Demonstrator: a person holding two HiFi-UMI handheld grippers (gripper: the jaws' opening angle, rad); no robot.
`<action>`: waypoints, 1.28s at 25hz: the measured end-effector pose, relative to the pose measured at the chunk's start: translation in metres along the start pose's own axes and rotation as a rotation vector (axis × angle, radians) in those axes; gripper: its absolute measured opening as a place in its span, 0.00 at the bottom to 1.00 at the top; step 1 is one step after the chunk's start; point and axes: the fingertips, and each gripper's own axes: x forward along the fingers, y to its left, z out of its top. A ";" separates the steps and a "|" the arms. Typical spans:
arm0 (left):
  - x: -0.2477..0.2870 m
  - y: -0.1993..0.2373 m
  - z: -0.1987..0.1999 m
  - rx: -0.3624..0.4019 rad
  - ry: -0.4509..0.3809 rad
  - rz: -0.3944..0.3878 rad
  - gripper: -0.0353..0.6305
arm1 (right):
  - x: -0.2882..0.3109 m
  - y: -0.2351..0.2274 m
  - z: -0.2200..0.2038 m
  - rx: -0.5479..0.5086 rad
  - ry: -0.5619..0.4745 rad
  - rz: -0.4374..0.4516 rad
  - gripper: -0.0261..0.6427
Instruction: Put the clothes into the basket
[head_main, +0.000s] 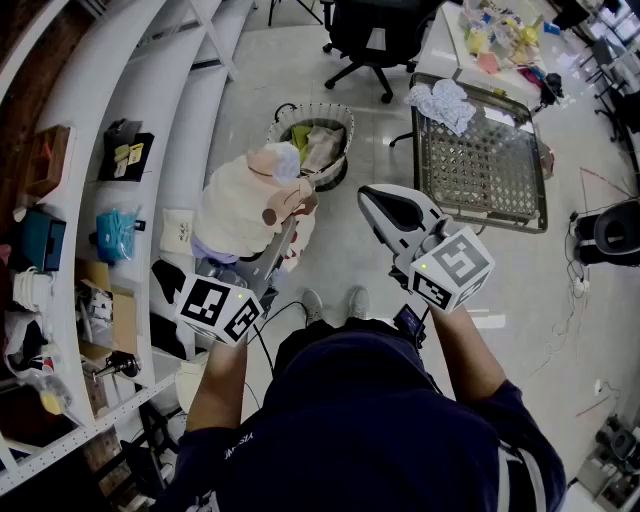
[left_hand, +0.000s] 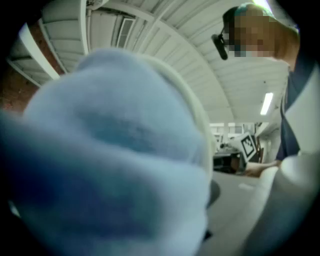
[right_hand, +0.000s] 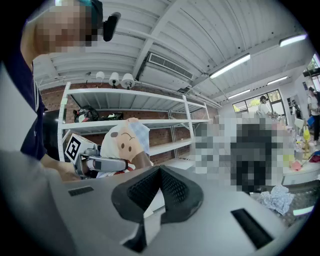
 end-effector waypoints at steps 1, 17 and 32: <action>0.000 -0.001 -0.001 -0.001 0.000 0.001 0.34 | -0.001 0.000 -0.001 0.001 -0.001 0.001 0.05; 0.011 -0.033 -0.001 0.017 -0.012 0.076 0.34 | -0.040 -0.022 -0.005 0.047 -0.040 0.049 0.05; 0.011 -0.042 -0.004 0.018 -0.026 0.132 0.34 | -0.061 -0.035 -0.021 0.091 -0.014 0.087 0.05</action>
